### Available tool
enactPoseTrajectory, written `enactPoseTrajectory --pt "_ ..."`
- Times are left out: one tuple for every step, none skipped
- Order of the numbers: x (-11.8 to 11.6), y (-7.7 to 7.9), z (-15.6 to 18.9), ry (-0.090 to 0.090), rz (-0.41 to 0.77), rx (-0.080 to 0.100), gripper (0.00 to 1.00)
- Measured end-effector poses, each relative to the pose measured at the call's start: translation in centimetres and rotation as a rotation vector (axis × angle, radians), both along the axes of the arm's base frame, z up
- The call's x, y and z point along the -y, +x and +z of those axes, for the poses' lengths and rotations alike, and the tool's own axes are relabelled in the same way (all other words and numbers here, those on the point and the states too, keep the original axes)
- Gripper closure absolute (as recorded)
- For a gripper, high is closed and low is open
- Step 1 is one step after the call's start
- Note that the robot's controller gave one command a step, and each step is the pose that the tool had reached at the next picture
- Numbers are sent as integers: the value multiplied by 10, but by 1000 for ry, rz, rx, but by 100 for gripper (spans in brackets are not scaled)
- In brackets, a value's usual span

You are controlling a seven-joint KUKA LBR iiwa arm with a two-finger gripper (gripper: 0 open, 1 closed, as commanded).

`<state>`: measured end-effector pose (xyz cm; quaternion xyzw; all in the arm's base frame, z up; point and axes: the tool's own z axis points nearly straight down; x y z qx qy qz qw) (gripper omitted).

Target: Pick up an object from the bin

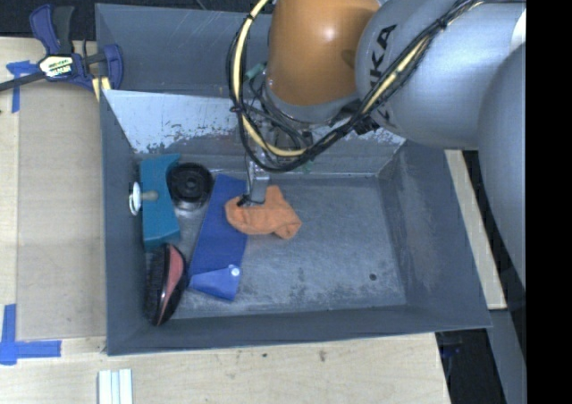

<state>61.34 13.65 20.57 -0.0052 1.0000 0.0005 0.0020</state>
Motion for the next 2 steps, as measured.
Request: enactPoseTrajectory --pt "6 -33 -54 0 39 3 0" --pt "-5 -48 -82 -1 -57 -4 100"
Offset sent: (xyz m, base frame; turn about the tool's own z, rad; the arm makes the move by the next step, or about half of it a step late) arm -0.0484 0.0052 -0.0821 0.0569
